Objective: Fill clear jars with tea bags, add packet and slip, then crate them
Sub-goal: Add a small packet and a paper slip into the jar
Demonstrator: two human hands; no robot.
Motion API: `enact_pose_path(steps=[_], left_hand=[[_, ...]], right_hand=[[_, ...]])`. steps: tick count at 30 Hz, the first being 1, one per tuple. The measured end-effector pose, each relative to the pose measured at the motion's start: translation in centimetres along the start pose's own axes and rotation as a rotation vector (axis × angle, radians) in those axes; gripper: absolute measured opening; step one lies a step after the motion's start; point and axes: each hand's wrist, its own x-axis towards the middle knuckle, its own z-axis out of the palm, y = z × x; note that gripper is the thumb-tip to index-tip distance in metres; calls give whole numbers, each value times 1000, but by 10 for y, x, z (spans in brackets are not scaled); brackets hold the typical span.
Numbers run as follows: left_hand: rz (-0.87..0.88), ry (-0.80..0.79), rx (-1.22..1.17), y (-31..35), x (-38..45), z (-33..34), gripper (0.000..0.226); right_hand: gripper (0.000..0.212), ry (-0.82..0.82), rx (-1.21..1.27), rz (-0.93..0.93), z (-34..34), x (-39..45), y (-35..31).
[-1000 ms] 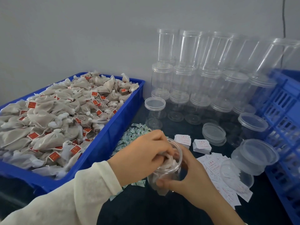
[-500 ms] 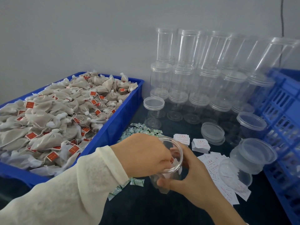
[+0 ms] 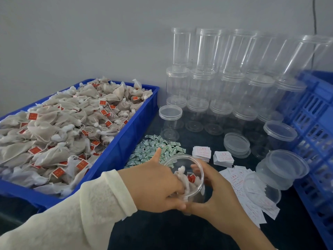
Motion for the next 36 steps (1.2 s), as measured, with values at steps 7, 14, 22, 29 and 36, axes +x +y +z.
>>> enact_pose_path(steps=[7,14,22,29,36], left_hand=[[-22,-37,-72,0,2,-5,50],[-278,870,-510,-28,-11,45,34],[-523,400,-340,-23,9,120,32],[-487,303,-245,-22,8,114,31],[-474,379,-462,-18,4,98,13]], right_hand=[[75,-6,-23,33,2,-1,5],[86,59,-75,131,-11,-5,20],[91,91,-84,168,-18,-15,33],[85,103,-79,160,-19,-16,31],[85,96,-80,132,-21,-17,28]])
